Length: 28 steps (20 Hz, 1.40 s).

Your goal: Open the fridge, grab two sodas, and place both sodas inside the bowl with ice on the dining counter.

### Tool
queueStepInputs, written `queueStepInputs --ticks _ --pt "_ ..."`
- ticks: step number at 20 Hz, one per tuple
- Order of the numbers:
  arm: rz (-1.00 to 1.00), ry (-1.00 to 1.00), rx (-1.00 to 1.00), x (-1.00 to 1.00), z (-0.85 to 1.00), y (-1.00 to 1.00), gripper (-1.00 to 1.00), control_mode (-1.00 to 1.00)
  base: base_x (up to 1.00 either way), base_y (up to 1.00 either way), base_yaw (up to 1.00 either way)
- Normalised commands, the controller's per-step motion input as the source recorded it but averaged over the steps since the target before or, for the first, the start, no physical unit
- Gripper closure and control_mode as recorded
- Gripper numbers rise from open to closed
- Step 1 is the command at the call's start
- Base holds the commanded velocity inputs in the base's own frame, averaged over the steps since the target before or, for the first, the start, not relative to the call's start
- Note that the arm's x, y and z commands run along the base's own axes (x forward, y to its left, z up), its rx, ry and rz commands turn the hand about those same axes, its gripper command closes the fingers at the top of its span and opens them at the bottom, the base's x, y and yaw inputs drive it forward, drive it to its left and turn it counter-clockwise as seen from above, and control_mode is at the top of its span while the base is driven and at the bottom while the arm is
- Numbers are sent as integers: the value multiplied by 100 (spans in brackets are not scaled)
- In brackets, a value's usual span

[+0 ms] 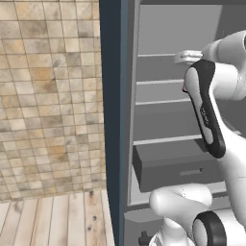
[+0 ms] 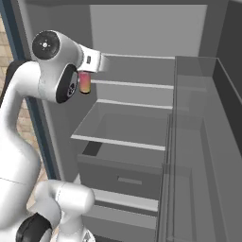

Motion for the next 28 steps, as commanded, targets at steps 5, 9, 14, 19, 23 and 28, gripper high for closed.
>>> queueStepInputs --ticks 5,9,14,19,23,28 --pt "1 0 0 -100 -31 0 100 -100 0 0 0" --pt "0 0 -1 -100 -36 10 100 -100 0 0 0" --pt "0 2 0 -86 -31 21 100 -100 0 0 0" --pt "0 3 0 -76 -44 11 100 -100 0 0 0" --pt "0 4 0 -48 -44 12 100 -100 0 0 0" --pt "0 1 0 -27 -28 20 100 -100 0 0 0"
